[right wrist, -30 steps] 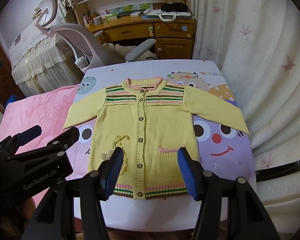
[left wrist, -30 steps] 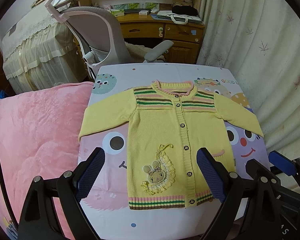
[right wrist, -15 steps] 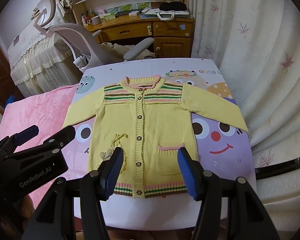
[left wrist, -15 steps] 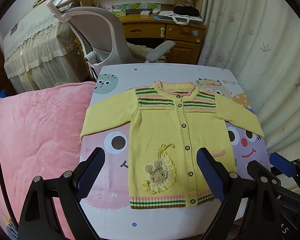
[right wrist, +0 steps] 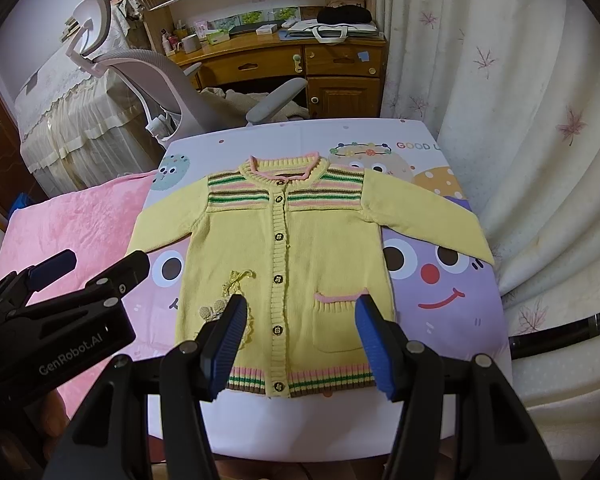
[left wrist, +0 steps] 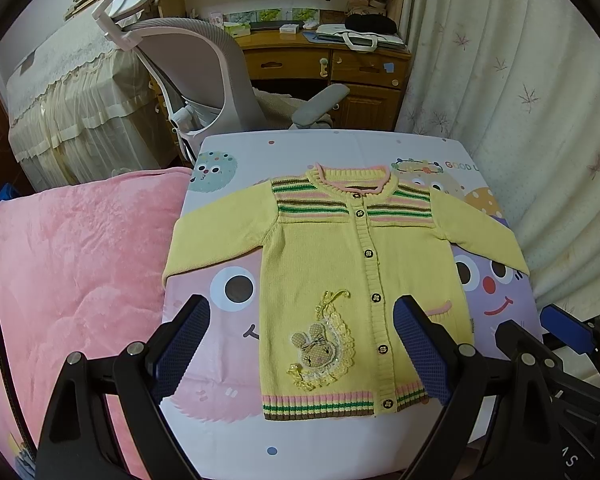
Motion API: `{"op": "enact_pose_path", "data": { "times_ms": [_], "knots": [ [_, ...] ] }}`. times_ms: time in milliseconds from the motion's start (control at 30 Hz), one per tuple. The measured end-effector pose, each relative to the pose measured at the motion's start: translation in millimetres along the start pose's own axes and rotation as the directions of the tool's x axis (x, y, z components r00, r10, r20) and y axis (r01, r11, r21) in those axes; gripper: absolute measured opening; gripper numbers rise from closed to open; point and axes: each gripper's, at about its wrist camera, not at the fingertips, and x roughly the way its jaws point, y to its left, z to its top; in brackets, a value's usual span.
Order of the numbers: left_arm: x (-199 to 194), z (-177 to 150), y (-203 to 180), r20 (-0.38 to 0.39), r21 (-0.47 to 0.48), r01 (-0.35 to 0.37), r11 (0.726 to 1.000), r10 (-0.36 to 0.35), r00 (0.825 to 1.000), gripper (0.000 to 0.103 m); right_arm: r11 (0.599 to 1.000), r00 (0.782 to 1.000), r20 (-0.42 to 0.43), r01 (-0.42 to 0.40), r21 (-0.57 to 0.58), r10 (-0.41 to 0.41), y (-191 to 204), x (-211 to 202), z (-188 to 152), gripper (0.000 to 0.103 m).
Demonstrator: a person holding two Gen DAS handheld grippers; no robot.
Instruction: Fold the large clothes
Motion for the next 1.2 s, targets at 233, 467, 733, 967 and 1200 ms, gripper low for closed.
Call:
{"op": "enact_pose_path", "data": {
  "times_ms": [233, 467, 733, 967, 1200],
  "knots": [
    [-0.8, 1.1, 0.6, 0.002, 0.006, -0.003, 1.000, 0.003, 1.000, 0.092, 1.000, 1.000, -0.002, 0.000, 0.001, 0.000, 0.1, 0.0, -0.3, 0.057],
    [-1.7, 0.4, 3.2, 0.003, 0.006, -0.004, 1.000, 0.004, 1.000, 0.092, 1.000, 1.000, -0.002, 0.002, 0.001, -0.002, 1.4, 0.2, -0.6, 0.057],
    [-2.5, -0.5, 7.9, 0.008, 0.010, -0.001, 1.000, 0.001, 1.000, 0.092, 1.000, 1.000, 0.003, 0.005, 0.004, -0.005, 2.3, -0.6, -0.4, 0.057],
    [-4.2, 1.1, 12.2, 0.013, 0.021, 0.004, 1.000, -0.005, 1.000, 0.092, 1.000, 1.000, 0.010, 0.015, 0.021, -0.016, 11.4, -1.8, -3.5, 0.057],
    [-5.5, 2.5, 18.7, 0.025, 0.046, 0.015, 0.999, -0.017, 1.000, 0.092, 0.999, 0.999, 0.026, 0.027, 0.044, -0.028, 19.7, -5.0, -6.3, 0.057]
  ]
}}
